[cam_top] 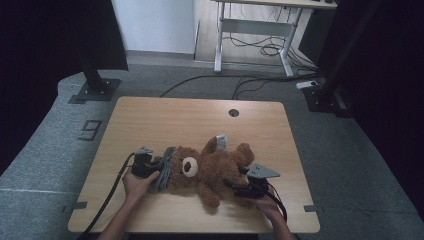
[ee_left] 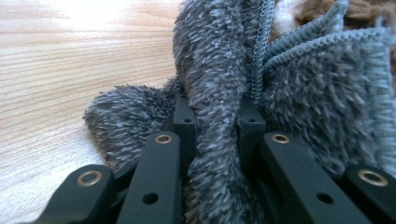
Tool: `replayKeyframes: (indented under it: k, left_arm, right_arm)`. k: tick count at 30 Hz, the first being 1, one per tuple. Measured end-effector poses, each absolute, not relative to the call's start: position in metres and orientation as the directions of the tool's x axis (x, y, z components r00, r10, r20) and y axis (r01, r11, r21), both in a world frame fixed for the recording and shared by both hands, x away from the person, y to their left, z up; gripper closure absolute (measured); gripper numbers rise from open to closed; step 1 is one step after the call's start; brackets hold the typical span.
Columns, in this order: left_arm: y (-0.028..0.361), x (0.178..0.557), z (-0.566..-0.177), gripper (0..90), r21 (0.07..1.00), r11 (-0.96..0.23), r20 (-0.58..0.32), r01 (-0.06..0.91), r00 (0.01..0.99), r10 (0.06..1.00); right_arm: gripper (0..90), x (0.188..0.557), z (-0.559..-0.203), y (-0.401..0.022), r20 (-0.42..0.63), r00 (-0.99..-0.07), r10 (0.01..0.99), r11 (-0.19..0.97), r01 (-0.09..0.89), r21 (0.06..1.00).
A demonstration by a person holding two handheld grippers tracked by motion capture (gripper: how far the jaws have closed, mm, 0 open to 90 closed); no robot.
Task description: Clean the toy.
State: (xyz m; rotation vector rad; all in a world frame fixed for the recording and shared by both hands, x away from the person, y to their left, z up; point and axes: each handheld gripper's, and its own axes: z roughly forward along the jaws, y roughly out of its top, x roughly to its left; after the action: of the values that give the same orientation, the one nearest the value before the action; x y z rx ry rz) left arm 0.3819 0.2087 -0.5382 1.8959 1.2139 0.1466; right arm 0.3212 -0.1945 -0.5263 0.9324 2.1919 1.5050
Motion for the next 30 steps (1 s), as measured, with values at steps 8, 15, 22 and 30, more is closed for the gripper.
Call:
replayKeyframes:
  k: [8,15,22,30]
  left_arm:
    - [0.214,0.381,-0.526,75.1,0.723,-0.145,-0.33,0.676,0.522,0.786]
    - [0.206,0.368,-0.466,75.2,0.826,-0.114,-0.302,0.552,0.605,0.736]
    - [0.124,0.364,-0.428,75.1,0.858,-0.257,-0.201,0.445,0.752,0.628]
    - [0.053,0.385,-0.449,74.6,0.799,-0.36,-0.194,0.481,0.773,0.604]
  right_arm:
    - [40.5,0.323,-0.532,-0.198,0.121,-0.755,0.644,0.254,0.36,0.898]
    - [53.1,0.328,-0.533,-0.193,0.081,-0.776,0.626,0.282,0.322,0.904]
    - [55.5,0.333,-0.533,-0.178,0.048,-0.762,0.645,0.284,0.298,0.911]
    - [55.8,0.337,-0.535,-0.17,0.046,-0.77,0.637,0.282,0.288,0.915]
